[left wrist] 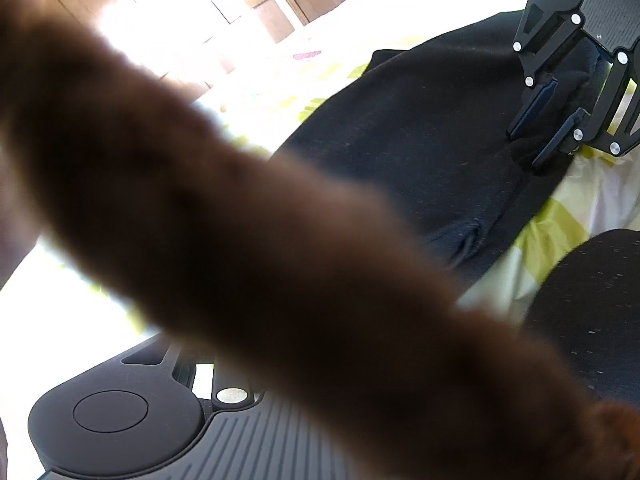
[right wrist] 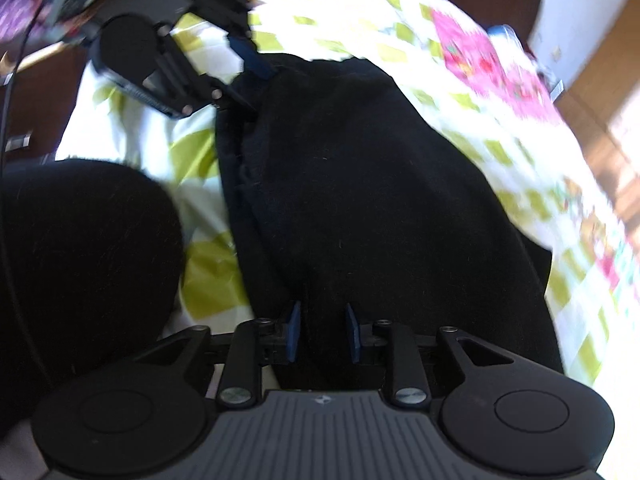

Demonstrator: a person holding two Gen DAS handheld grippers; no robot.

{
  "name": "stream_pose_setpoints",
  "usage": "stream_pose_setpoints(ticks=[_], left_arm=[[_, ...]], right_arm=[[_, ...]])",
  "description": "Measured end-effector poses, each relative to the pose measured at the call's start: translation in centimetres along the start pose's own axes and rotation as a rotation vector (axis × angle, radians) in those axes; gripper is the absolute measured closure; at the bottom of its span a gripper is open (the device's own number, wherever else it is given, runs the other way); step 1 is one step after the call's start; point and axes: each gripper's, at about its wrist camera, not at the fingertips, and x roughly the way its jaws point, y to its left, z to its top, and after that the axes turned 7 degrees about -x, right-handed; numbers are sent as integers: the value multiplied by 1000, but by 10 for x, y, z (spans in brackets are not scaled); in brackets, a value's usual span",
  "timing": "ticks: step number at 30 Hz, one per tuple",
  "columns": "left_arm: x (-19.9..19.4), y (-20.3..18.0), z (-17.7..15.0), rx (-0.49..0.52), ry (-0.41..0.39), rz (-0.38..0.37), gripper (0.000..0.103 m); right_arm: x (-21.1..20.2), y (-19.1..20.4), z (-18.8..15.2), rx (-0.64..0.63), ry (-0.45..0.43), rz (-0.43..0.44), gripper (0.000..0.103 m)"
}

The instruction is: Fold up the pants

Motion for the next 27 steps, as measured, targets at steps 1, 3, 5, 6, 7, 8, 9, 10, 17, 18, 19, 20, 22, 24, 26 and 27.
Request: stream_pose_setpoints(ticks=[1,3,5,6,7,8,9,10,17,18,19,20,22,24,26,27], left_arm=[[1,2,0,-6,-3,7,68],[1,6,2,-25,-10,27,86],[-2,11,5,-49,-30,52,91],[-6,15,6,-64,-43,64,94],[-10,20,7,-81,-58,79,96],[-14,25,7,-95,-68,90,96],[-18,29,7,-108,-73,91,96],[-23,32,5,-125,-80,91,96],[-13,22,-13,-137,-32,74,88],[-15,23,-16,-137,-33,73,88],[-17,24,-17,-137,-35,72,88],[-21,24,-18,-130,-42,75,87],[-26,25,-18,-104,-46,82,86],[-28,27,-21,-87,-42,82,83],[-24,27,-25,-63,-28,82,82],[-21,26,-26,-47,-20,87,81]], right_arm=[[0,-4,1,30,6,9,78],[-4,-9,5,75,8,19,83],[-16,-12,11,120,-6,25,83],[-24,-13,14,134,-22,30,83],[-32,-13,17,141,-45,37,83],[-41,-11,21,153,-68,45,83],[-47,-10,24,162,-86,49,83],[-47,-7,24,166,-91,52,83],[-2,3,0,181,28,75,82],[-7,4,3,169,26,54,82],[-13,7,7,139,15,22,82],[-20,13,10,83,-10,-6,82],[-31,22,16,0,-63,-27,81],[-32,28,24,-31,-96,-16,72],[-24,29,32,-39,-112,8,69],[-19,31,37,-42,-115,9,69]])
